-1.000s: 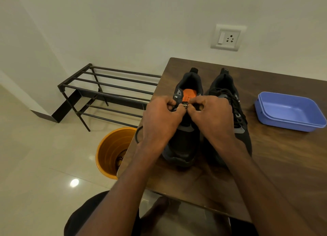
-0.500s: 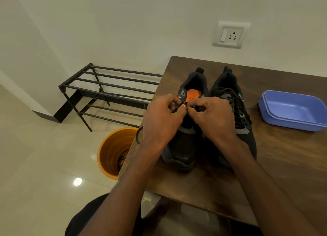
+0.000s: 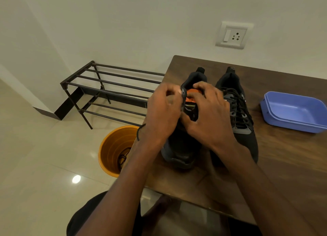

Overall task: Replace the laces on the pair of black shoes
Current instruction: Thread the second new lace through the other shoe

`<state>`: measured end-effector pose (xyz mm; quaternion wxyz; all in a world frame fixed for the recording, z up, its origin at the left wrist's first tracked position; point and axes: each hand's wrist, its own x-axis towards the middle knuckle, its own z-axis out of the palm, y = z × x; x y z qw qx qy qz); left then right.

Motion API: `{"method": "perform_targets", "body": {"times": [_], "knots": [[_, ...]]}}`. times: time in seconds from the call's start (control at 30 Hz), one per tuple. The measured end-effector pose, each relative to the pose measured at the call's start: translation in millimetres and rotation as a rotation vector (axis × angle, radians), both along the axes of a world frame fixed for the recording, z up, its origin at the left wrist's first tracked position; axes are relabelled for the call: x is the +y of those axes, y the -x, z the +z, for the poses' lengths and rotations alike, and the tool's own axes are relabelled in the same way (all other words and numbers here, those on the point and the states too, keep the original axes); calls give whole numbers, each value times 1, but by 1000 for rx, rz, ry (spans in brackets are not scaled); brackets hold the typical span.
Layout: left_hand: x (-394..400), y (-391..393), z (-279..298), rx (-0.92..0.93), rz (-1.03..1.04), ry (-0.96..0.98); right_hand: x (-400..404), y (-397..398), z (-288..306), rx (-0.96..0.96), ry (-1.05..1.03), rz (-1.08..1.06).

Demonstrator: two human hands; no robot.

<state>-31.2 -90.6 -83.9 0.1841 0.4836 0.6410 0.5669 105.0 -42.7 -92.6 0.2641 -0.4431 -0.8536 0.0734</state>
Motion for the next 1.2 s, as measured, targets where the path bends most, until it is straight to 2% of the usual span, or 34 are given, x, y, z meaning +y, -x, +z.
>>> {"method": "perform_targets", "body": {"times": [0.07,0.1,0.13,0.2,0.27,0.3,0.37,0.47,0.53,0.63,0.67,0.7,0.8,0.83,0.9,0.97,1.03,1.13,1.2], "knots": [[-1,3,13,-280,-29,-197,2,-3,-1,-8,64,49],[-2,5,16,-355,-15,-264,3,-4,-1,-13,82,48],[-3,8,17,-353,13,-290,3,-5,0,-17,90,42],[-2,13,11,-140,37,-174,5,-7,-1,-12,94,35],[2,13,-4,157,-9,115,6,-8,-2,2,87,37],[4,11,-10,237,-31,230,6,-8,-3,8,82,38],[6,8,-14,238,-23,302,7,-9,-3,14,72,46],[5,9,-11,272,27,234,9,-11,-3,10,70,52],[2,10,-3,90,4,112,10,-11,-3,5,73,57],[-1,16,13,-448,-49,-141,11,-13,-2,-2,88,62],[-2,20,14,-510,-57,-165,11,-13,-2,-4,92,62],[-1,23,11,-446,-42,-136,11,-13,-2,-3,93,61],[1,24,-8,45,-19,123,11,-12,-2,18,96,62],[3,22,-14,157,-21,193,11,-11,-3,27,98,63],[6,16,-17,233,-14,248,11,-11,-3,35,99,66],[6,16,-18,244,9,224,11,-12,-4,38,101,67],[5,16,-12,73,14,133,11,-12,-4,29,95,65],[2,21,5,-435,-42,-80,10,-12,-3,16,111,59],[1,22,7,-528,-63,-97,10,-12,-2,19,117,65]]}}
